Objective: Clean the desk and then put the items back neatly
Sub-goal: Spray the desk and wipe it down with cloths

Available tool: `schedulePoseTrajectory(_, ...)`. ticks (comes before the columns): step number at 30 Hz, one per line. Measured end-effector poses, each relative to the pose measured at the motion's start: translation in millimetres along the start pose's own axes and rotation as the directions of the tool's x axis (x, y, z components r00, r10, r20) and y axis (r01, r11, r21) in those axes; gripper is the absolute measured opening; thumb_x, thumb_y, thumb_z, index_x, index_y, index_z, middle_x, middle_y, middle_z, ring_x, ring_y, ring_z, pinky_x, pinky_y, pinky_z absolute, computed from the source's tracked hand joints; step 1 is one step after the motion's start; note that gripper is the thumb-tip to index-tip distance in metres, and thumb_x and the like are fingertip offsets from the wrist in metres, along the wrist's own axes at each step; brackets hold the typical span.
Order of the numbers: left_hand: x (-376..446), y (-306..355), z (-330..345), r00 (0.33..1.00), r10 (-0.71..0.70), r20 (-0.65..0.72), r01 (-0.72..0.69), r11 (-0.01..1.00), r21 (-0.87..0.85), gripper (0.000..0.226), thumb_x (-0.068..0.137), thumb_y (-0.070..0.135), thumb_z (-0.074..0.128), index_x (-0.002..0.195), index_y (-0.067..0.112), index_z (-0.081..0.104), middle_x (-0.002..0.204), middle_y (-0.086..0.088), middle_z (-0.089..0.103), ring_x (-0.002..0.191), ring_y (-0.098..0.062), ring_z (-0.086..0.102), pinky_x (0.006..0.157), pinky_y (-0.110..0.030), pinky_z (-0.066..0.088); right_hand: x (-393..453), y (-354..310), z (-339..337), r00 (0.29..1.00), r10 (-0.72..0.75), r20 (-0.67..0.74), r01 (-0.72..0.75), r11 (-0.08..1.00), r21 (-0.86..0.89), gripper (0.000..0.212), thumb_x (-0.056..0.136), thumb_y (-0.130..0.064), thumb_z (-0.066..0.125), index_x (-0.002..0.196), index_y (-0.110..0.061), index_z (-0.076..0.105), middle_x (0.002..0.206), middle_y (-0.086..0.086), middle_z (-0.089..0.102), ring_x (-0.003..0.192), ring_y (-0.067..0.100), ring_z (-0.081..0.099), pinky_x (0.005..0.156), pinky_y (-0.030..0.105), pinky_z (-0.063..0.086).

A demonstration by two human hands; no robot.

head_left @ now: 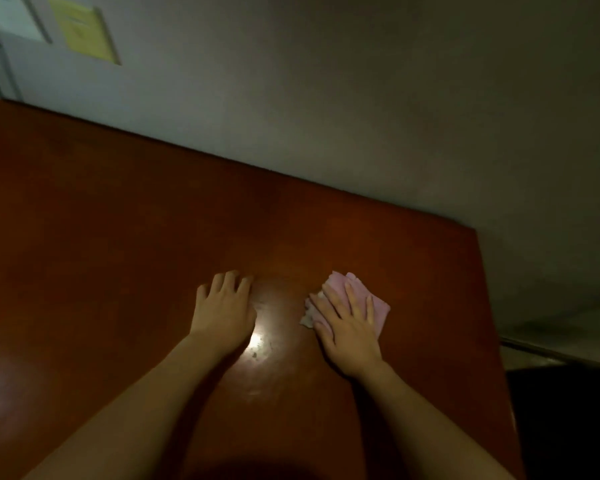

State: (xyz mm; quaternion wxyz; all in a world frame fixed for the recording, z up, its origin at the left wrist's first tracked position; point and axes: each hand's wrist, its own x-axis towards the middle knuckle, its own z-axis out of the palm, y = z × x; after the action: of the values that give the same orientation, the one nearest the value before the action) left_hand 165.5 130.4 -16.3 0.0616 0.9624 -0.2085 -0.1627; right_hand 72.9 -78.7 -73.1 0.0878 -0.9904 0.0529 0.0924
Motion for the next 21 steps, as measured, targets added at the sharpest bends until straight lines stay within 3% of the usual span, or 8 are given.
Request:
schedulePoseTrajectory(4, -8.0, 66.2, 19.9, 0.997, 0.068, 0.044, -0.070, 0.996, 0.048, 0.049, 0.097, 0.033, 0.033, 0.143, 0.020, 0.028, 0.146, -0.004, 0.029, 0.135, -0.020, 0.026, 0.109, -0.039, 0.025, -42.5, 68.0, 2.9, 0.994, 0.108, -0.010, -0.108, 0.994, 0.024, 0.059, 0.093, -0.061, 0.005, 0.146, -0.040, 0.024, 0.156, -0.007, 0.023, 0.145, 0.020, -0.005, 0.113, 0.050, -0.010)
schedulePoseTrajectory(9, -7.4, 114.7, 32.0, 0.992, 0.118, 0.049, -0.122, 0.989, 0.081, 0.049, 0.097, 0.034, 0.034, 0.144, 0.020, 0.028, 0.144, -0.003, 0.032, 0.134, -0.019, 0.027, 0.110, -0.039, 0.024, -72.4, 126.8, -0.4, 0.981, 0.182, -0.062, -0.179, 0.983, 0.045, 0.073, 0.084, -0.068, -0.010, 0.147, -0.042, 0.018, 0.157, -0.012, 0.006, 0.144, 0.017, -0.016, 0.113, 0.049, -0.016)
schedulePoseTrajectory(14, -9.7, 134.3, 43.0, 0.992, 0.111, 0.057, -0.117, 0.988, 0.105, 0.051, 0.097, 0.035, 0.036, 0.144, 0.019, 0.027, 0.145, -0.003, 0.029, 0.135, -0.020, 0.026, 0.108, -0.038, 0.026, -88.4, 171.9, -7.4, 0.961, 0.270, -0.056, -0.266, 0.962, 0.066, 0.069, 0.084, -0.063, -0.002, 0.147, -0.042, 0.015, 0.159, -0.010, 0.005, 0.141, 0.016, -0.020, 0.112, 0.049, -0.014)
schedulePoseTrajectory(21, -21.2, 139.2, 42.8, 0.990, 0.119, 0.077, -0.127, 0.985, 0.117, 0.053, 0.096, 0.036, 0.036, 0.145, 0.021, 0.024, 0.145, -0.002, 0.029, 0.134, -0.019, 0.026, 0.109, -0.038, 0.024, -109.9, 188.0, -9.0, 0.904, 0.419, -0.084, -0.414, 0.907, 0.079, 0.072, 0.083, -0.061, -0.001, 0.148, -0.038, 0.021, 0.159, -0.006, 0.011, 0.140, 0.017, -0.016, 0.116, 0.058, 0.004)
